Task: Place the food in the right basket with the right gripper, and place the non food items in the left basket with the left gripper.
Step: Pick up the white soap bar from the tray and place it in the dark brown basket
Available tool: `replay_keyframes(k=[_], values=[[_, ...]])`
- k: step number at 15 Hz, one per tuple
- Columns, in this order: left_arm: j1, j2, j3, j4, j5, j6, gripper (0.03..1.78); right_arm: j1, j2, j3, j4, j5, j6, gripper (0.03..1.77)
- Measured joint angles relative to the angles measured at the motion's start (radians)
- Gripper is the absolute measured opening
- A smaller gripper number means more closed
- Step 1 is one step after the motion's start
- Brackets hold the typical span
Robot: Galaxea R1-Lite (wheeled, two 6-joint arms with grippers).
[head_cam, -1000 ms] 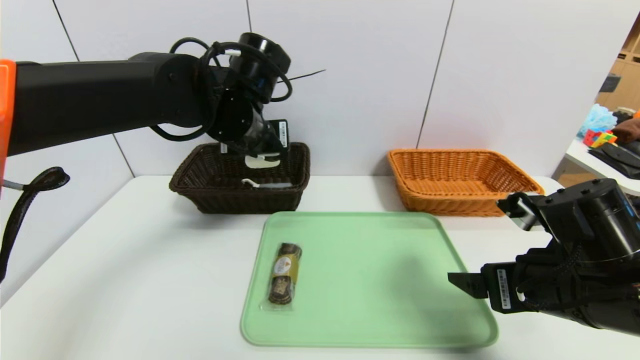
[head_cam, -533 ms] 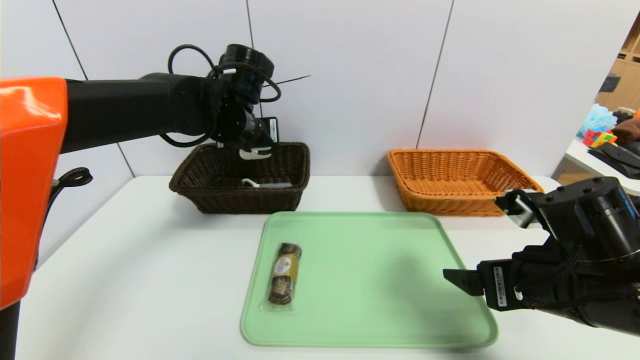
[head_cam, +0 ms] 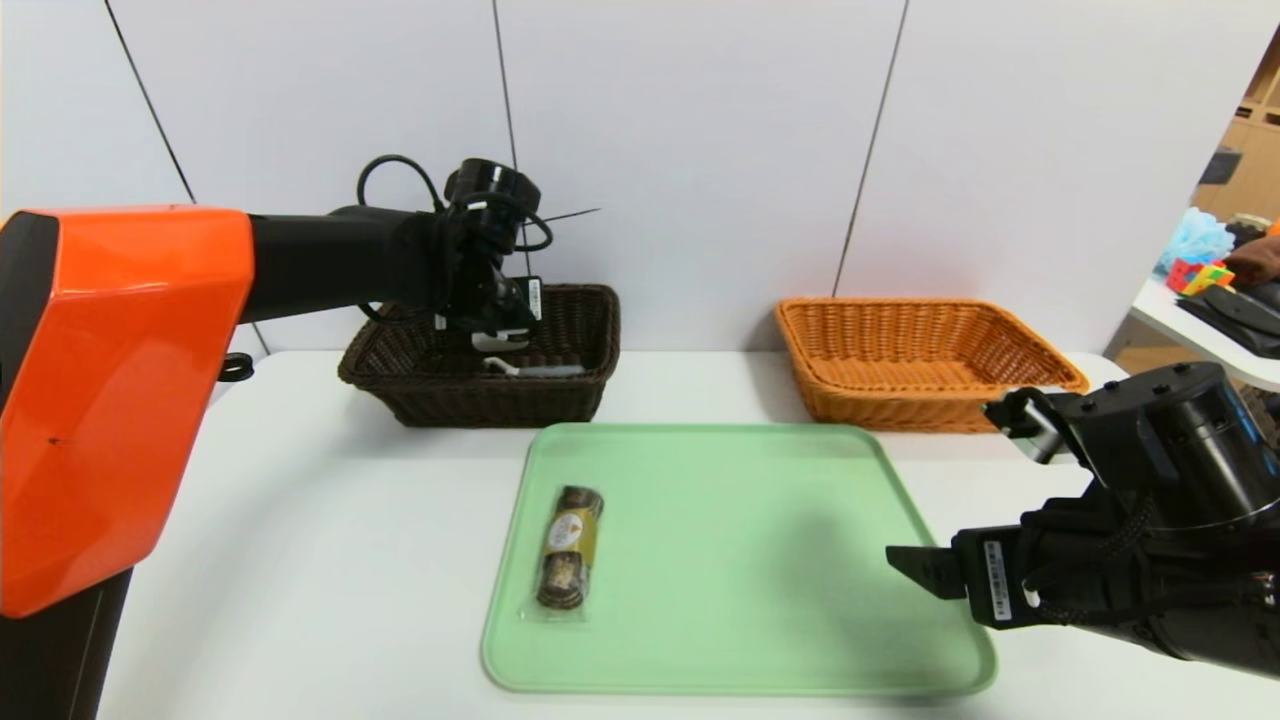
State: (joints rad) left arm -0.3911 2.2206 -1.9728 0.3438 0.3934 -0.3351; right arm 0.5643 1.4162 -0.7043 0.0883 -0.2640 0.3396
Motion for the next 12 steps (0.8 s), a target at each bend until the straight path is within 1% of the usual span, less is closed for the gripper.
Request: replay_keyframes(k=[2, 5, 12], values=[[0.007, 0.02, 0.0, -0.003, -0.005, 0.0, 0.97, 0.003, 0.001, 0.003, 0.0, 0.0, 0.0, 1.7], [0.011, 0.036, 0.0, -0.002, -0.031, 0.0, 0.97, 0.004, 0.001, 0.006, 0.0, 0.0, 0.0, 1.7], [0.011, 0.06, 0.0, 0.0, -0.035, -0.002, 0.97, 0.005, -0.002, 0.006, 0.0, -0.001, -0.001, 1.7]])
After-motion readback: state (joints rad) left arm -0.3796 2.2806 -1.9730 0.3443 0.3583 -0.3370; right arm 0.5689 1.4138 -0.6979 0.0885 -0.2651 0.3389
